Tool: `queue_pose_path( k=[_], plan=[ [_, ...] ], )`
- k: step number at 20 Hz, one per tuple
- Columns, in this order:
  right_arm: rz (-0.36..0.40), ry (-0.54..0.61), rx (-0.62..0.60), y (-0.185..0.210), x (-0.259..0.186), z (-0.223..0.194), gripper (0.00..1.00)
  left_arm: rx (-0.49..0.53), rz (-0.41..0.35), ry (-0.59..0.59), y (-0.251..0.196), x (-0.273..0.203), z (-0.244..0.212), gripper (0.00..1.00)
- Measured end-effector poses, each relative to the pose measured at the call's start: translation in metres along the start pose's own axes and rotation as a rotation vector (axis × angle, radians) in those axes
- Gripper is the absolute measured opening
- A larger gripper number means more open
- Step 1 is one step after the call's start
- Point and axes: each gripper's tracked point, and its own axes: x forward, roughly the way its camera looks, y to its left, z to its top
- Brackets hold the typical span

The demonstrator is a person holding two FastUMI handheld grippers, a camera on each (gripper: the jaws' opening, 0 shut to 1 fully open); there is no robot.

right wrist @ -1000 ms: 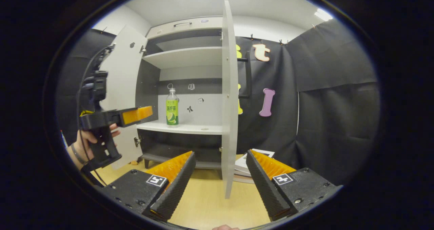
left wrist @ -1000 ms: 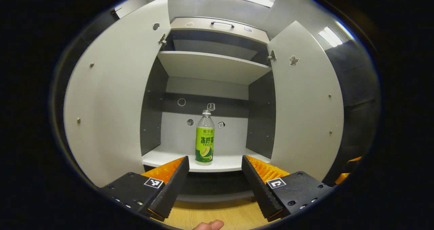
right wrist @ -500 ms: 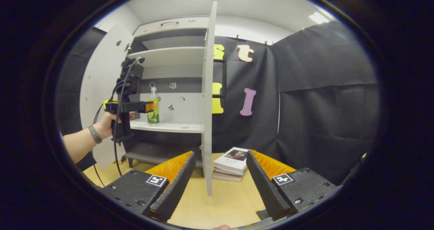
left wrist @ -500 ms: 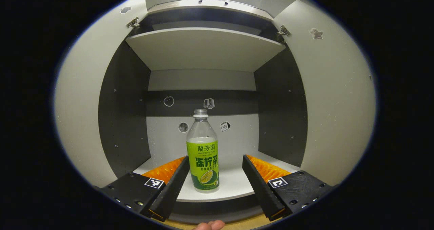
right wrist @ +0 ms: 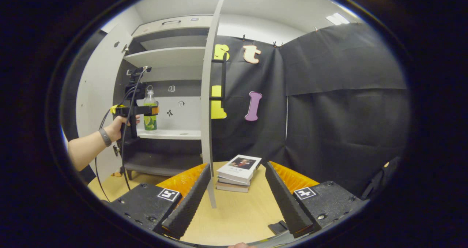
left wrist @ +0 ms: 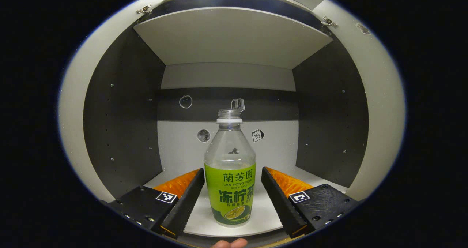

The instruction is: Grasp the bottle in the cabinet with the left hand and place it on the coaster, then close the right door with the right hand and the left door with the left hand.

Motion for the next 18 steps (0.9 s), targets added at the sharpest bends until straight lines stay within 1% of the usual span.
queue_pose_path(
  k=[2,3,4,5,6,8,9,10,12,13,14,15,16,17,18],
  plan=[
    [-0.002,-0.001,0.003,0.0,0.002,0.0,0.99,0.002,-0.004,-0.001,0.0,0.005,-0.001,0.96],
    [-0.001,-0.002,0.005,0.001,0.002,0.001,0.94,0.002,-0.001,-0.005,0.001,0.006,-0.001,0.96],
    [0.0,-0.001,0.008,0.001,0.003,0.001,0.99,0.006,0.006,-0.008,0.004,0.008,0.0,0.91],
    [0.001,0.0,0.01,0.001,0.004,0.002,0.99,0.007,0.01,-0.011,0.006,0.006,0.001,0.84],
    [0.004,0.004,0.013,0.002,0.005,0.001,0.94,0.004,0.001,-0.009,0.005,0.006,0.002,0.76],
    [0.016,0.006,0.015,0.003,0.003,0.004,0.94,-0.007,-0.017,-0.013,0.003,0.0,0.006,0.74],
    [0.022,0.005,0.014,0.004,0.004,0.006,0.99,-0.008,-0.02,-0.022,0.004,-0.004,0.011,0.74],
    [0.028,0.006,0.012,0.005,0.005,0.006,0.94,-0.011,-0.022,-0.034,0.005,-0.01,0.017,0.73],
    [0.049,0.004,0.014,0.009,0.005,0.008,0.94,-0.016,-0.036,-0.05,0.004,-0.025,0.028,0.72],
    [0.065,-0.003,0.018,0.012,0.005,0.011,0.94,-0.016,-0.044,-0.052,0.004,-0.032,0.033,0.72],
    [0.082,-0.011,0.02,0.014,0.005,0.012,0.99,-0.014,-0.047,-0.053,0.004,-0.04,0.037,0.72],
    [0.1,-0.013,0.019,0.017,0.005,0.012,0.94,-0.013,-0.046,-0.056,0.005,-0.048,0.039,0.72],
    [0.117,-0.013,0.017,0.021,0.005,0.01,0.99,-0.011,-0.044,-0.058,0.005,-0.057,0.041,0.72],
    [0.134,-0.013,0.017,0.023,0.004,0.011,0.94,-0.005,-0.039,-0.057,0.006,-0.068,0.041,0.72],
    [0.156,-0.02,0.021,0.027,0.002,0.013,0.99,0.004,-0.033,-0.059,0.007,-0.077,0.042,0.72]
  ],
)
